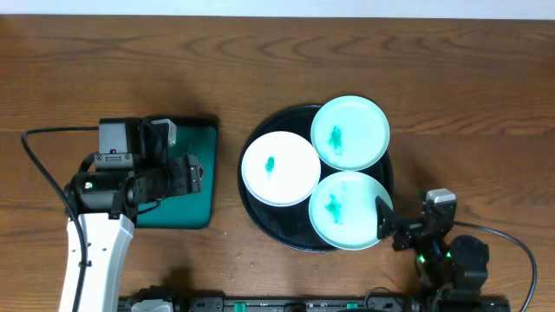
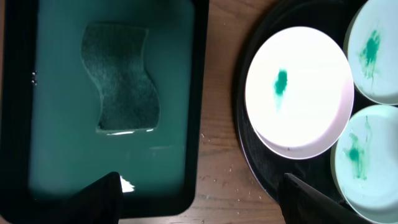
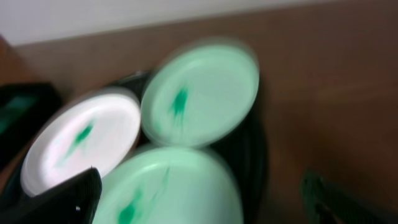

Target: Clean dirty plates on tray and stack at the side

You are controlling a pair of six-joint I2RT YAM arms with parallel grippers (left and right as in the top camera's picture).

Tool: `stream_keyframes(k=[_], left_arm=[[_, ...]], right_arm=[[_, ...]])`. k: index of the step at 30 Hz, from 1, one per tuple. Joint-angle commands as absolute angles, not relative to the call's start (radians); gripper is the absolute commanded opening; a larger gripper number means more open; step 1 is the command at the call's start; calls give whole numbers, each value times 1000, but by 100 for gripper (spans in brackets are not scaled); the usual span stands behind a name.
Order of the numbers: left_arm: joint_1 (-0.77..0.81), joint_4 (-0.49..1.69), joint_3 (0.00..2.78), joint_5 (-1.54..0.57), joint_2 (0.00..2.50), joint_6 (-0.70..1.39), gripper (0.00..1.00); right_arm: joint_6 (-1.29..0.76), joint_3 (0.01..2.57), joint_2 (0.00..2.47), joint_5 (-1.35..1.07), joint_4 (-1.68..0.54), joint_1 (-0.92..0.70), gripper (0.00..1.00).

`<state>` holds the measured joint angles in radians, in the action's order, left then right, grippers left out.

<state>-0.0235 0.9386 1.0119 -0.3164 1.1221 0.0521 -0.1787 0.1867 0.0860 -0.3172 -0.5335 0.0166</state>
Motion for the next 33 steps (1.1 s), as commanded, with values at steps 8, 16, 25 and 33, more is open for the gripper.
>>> stream_keyframes(k=[8, 16, 25, 33], left_arm=[[-27, 936, 1034, -332, 1122, 57, 80], [-27, 933, 1034, -332, 1122, 57, 80], [-27, 934, 1034, -332, 1122, 58, 81], [-27, 934, 1034, -290, 1123, 64, 91]], right_arm=[[-208, 722, 534, -422, -971, 24, 99], [-245, 899, 915, -573, -1086, -27, 99], [-247, 949, 1190, -412, -1096, -268, 99], [-251, 1005, 1248, -223, -1070, -397, 99]])
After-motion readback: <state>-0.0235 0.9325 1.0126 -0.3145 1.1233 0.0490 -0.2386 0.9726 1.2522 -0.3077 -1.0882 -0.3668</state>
